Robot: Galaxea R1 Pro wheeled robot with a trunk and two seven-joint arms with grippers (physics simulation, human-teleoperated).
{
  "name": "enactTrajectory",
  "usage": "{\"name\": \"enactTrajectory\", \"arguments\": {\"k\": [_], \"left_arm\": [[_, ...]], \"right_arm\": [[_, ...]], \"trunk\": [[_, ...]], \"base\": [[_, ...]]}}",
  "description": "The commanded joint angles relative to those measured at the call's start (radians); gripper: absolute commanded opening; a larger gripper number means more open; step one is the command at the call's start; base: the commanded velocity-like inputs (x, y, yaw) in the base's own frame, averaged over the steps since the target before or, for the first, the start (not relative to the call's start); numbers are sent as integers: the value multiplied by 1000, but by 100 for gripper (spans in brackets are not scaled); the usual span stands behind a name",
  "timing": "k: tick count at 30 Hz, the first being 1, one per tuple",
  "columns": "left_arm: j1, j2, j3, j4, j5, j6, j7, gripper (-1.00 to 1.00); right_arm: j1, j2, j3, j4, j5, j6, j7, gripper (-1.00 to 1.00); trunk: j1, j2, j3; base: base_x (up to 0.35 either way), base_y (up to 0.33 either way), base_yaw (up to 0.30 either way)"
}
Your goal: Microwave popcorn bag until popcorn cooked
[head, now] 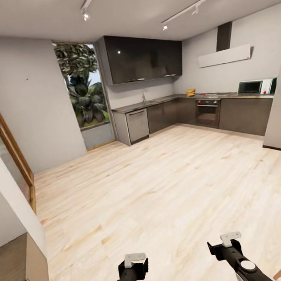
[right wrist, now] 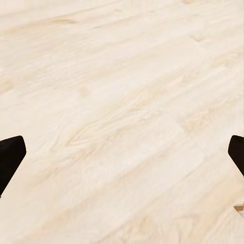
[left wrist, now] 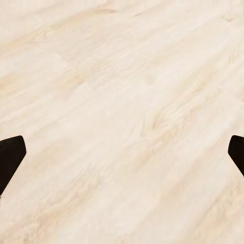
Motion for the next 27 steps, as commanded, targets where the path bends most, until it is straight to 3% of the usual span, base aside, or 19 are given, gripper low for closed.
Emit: {"name": "enactTrajectory", "arguments": {"k": [1,20,27], "left_arm": [[-1,0,-1,1,1,-3,0,100],[-1,0,-1,1,1,-3,0,100],[-1,0,-1,1,1,-3,0,100]], "right_arm": [[-1,-1,5,1,-1,-3,-3,100],[-1,-1,5,1,-1,-3,-3,100],[-1,-1,5,1,-1,-3,-3,100]], "trunk": [[1,0,-1],[1,0,-1],[1,0,-1]], "base": [[349,0,0],[349,0,-3],[349,0,-228]]}}
